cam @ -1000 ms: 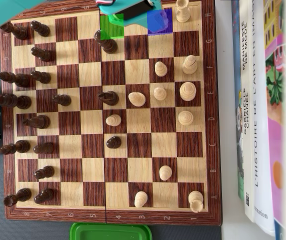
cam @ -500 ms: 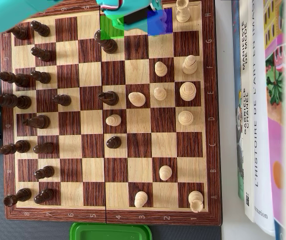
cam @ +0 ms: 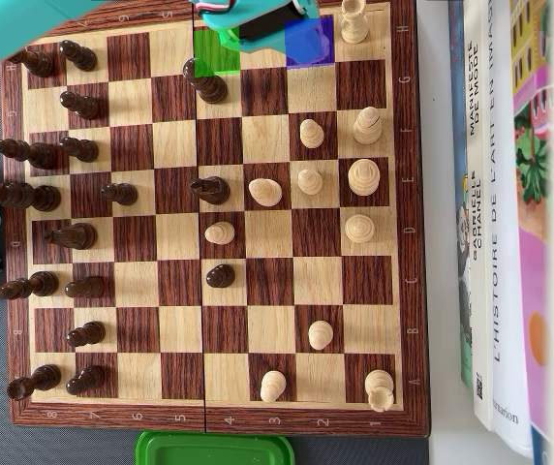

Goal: Play chess

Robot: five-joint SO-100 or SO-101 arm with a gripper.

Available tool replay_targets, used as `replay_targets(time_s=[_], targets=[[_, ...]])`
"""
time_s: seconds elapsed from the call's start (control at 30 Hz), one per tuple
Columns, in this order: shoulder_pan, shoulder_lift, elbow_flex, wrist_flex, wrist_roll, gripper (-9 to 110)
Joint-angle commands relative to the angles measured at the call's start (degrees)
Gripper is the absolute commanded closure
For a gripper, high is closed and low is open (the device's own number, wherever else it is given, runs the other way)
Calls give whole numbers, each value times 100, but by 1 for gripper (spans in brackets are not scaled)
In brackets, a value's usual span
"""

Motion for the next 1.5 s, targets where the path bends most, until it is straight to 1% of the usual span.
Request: replay_targets(time_s=[0.0, 0.4, 0.53, 0.97, 1.17, 1.47], targets=[[26, 246, -272, 9, 62, 85], [53, 246, -272, 18, 62, 85], [53, 246, -264, 18, 62, 89], [62, 246, -246, 18, 62, 89], [114, 246, -229, 18, 9, 97], [167, 255, -229, 18, 9, 97]])
